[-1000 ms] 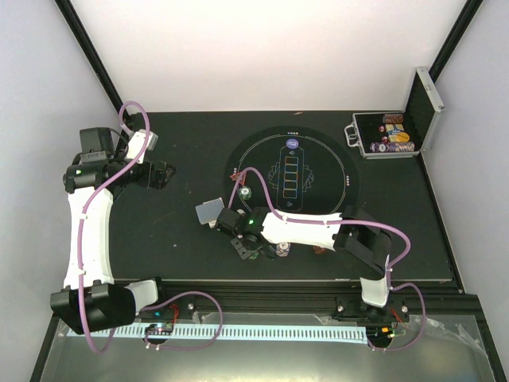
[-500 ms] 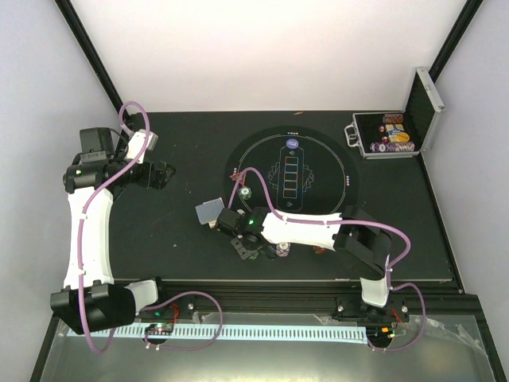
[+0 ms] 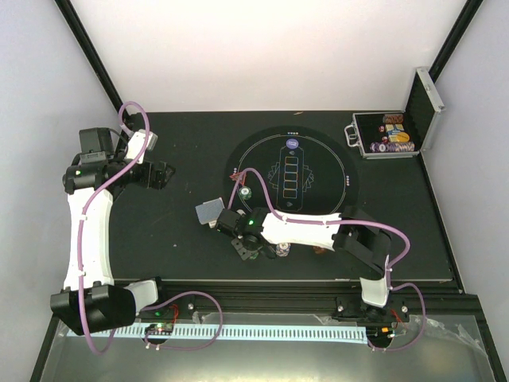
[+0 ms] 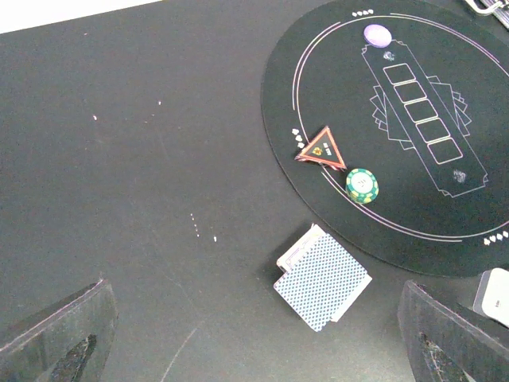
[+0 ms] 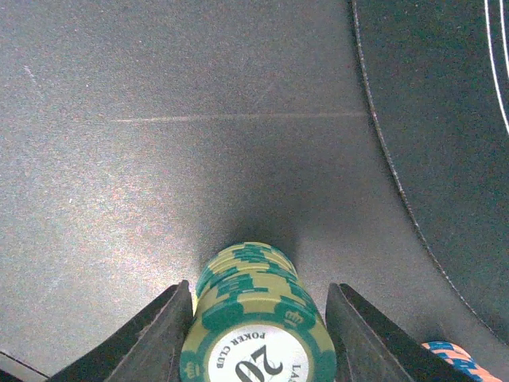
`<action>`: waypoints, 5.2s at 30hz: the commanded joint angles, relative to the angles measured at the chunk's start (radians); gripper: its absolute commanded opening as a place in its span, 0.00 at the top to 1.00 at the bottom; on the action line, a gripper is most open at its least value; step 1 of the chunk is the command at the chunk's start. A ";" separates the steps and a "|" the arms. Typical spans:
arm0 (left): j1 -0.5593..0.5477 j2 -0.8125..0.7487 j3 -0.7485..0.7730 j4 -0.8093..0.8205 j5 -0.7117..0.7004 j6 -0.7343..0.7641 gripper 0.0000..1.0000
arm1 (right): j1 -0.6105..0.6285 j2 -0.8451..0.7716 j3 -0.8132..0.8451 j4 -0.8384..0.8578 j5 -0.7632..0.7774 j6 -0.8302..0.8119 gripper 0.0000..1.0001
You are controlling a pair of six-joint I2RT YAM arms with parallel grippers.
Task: Distribute texas hold em gaming equipment
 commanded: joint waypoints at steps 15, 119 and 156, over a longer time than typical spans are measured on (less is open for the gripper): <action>0.008 -0.020 0.046 0.005 0.009 0.004 0.01 | 0.001 -0.005 -0.005 -0.004 0.037 0.003 0.87; 0.009 -0.055 0.056 -0.055 0.027 0.040 0.01 | -0.010 -0.061 -0.092 0.110 -0.046 0.039 0.13; 0.010 -0.038 0.058 -0.037 0.034 0.035 0.01 | -0.010 -0.030 -0.096 0.128 -0.026 0.029 0.70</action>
